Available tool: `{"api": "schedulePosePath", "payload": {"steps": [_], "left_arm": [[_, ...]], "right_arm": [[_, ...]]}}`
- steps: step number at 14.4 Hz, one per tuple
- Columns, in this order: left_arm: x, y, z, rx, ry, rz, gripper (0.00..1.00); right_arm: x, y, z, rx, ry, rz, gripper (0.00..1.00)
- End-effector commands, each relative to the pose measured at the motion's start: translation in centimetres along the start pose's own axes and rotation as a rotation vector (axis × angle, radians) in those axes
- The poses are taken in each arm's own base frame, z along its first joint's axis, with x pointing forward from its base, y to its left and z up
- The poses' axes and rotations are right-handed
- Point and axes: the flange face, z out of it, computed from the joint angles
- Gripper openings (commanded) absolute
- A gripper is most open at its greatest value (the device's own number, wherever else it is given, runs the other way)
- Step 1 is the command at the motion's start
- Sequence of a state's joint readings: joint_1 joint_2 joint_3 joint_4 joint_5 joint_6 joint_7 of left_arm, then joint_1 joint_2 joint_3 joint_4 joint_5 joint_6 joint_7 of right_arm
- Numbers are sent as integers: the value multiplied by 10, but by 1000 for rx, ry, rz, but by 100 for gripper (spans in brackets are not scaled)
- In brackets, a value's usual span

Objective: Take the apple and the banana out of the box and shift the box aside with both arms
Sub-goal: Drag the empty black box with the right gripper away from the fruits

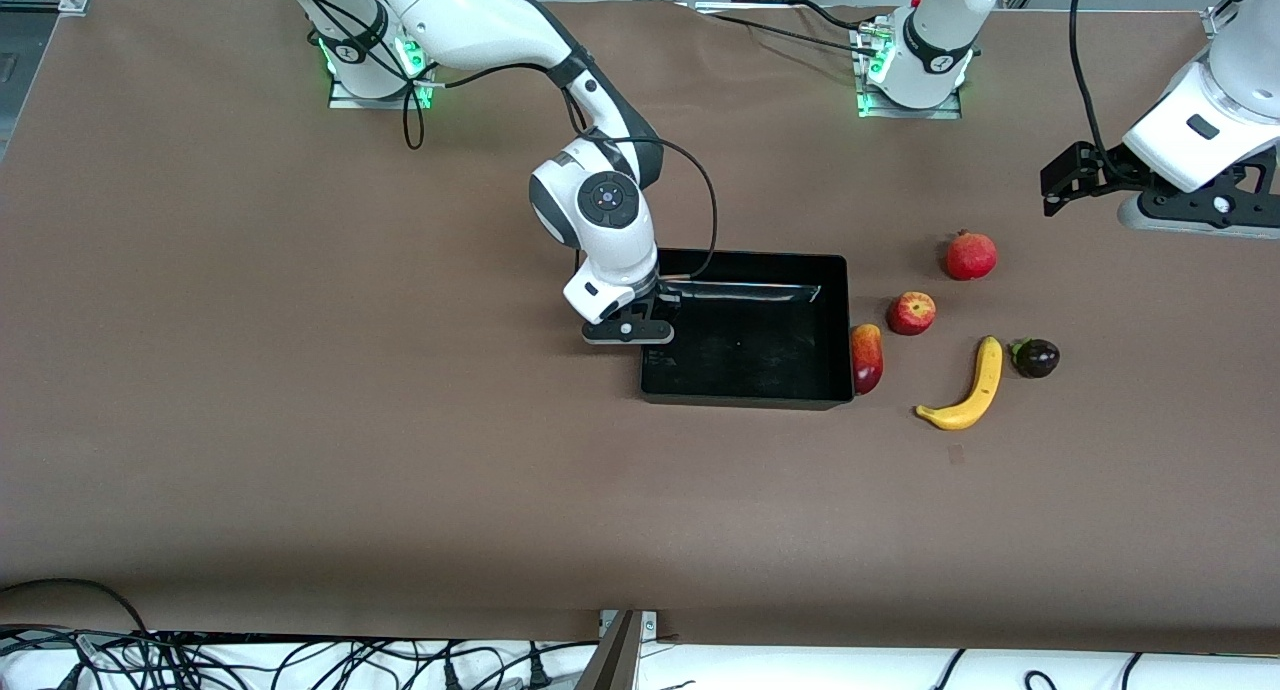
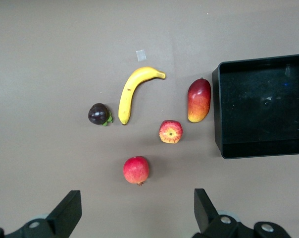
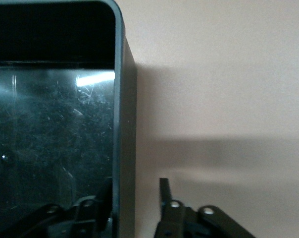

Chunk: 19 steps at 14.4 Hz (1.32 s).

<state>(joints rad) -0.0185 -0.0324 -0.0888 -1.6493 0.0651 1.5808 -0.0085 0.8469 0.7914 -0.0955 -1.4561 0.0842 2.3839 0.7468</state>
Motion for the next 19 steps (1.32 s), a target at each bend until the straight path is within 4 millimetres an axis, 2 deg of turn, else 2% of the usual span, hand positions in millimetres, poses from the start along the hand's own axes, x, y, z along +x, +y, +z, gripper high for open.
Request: {"api": "schedulePosePath", "payload": {"steps": [1,3,5,7,10,12,13,16,19], "left_arm": [[1,-4,-11,-20,11,-2,100],[5,-2,-8,-12,7,4,100],[6,-5,-9,-20,9,-2,100],[7,-2,-8,-17,11,-6,100],[8,-3,-13,-13,24,4,100],[9,-3,-14,-13,24,3,100],[9,-4,-14,-14,24,2,100],[9,-5,-13,-16,22,0,100],[11,-5,-11,-20,19,-8,100]], "right_arm": [[4,-7,-9,12,18,5,0],[9,-6,-19,16,27,-6,0],[18,0,-42,16,29,1,0],[36,22,-69,-9,-1,-37,0],[80,95,-126,-59,-69,-119,0],[115,165,-160,-60,-87,-159,0],[125,195,-170,-62,-106,-185,0],[151,298,-177,-69,-144,-237,0],[159,392,-157,-56,-188,-205,0]]}}
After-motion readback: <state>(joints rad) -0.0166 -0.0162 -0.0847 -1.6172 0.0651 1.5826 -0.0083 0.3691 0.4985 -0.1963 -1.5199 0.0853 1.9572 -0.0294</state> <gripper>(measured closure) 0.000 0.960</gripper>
